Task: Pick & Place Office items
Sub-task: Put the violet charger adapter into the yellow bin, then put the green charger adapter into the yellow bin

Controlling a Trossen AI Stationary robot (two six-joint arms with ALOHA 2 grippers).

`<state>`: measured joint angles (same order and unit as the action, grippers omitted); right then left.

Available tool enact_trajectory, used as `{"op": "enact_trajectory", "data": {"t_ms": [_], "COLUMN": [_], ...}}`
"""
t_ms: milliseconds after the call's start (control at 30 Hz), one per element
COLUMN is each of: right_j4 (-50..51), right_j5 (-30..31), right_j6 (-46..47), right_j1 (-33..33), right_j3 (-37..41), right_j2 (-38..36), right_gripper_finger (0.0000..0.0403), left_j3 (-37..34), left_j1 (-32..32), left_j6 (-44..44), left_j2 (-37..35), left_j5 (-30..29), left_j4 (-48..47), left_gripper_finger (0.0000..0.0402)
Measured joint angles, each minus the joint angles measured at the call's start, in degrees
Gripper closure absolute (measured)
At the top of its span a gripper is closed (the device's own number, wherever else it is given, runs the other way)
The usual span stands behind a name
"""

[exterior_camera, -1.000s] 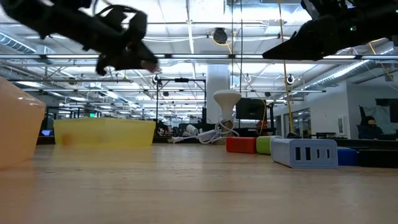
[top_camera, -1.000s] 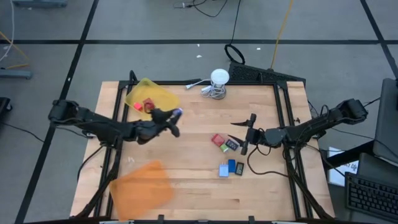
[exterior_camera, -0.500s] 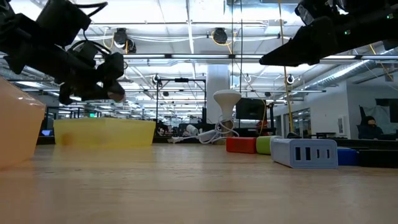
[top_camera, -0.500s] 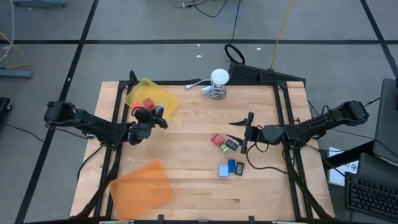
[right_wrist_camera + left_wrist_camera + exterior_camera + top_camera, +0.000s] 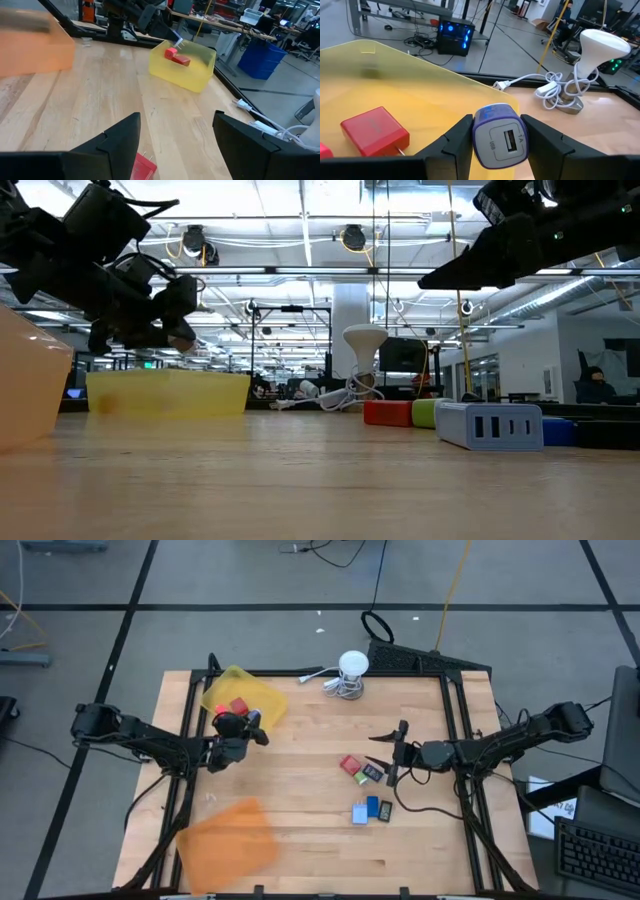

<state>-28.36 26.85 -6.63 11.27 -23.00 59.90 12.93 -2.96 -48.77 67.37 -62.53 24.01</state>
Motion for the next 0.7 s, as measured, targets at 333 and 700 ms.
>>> {"op": "enact_trajectory", "data": {"t_ms": [333,700], "right_j4": [-0.02,-0.02], "right_j5": [0.03,0.04], "right_j6": [0.0,0.0], "right_j1": [0.0,0.0], "right_j3": [0.0,0.0], "right_j2": [0.0,0.0], "right_gripper_finger": [0.0163,0.0163], "left_j3": [0.01,0.02], "left_j1": [0.0,0.0], "left_j6": [0.46,0.61], "left_j2": [0.0,0.0], "left_j5": [0.55,0.53], "left_j4": [0.0,-1.91], "left_gripper_finger": [0.0243,0.015]}}
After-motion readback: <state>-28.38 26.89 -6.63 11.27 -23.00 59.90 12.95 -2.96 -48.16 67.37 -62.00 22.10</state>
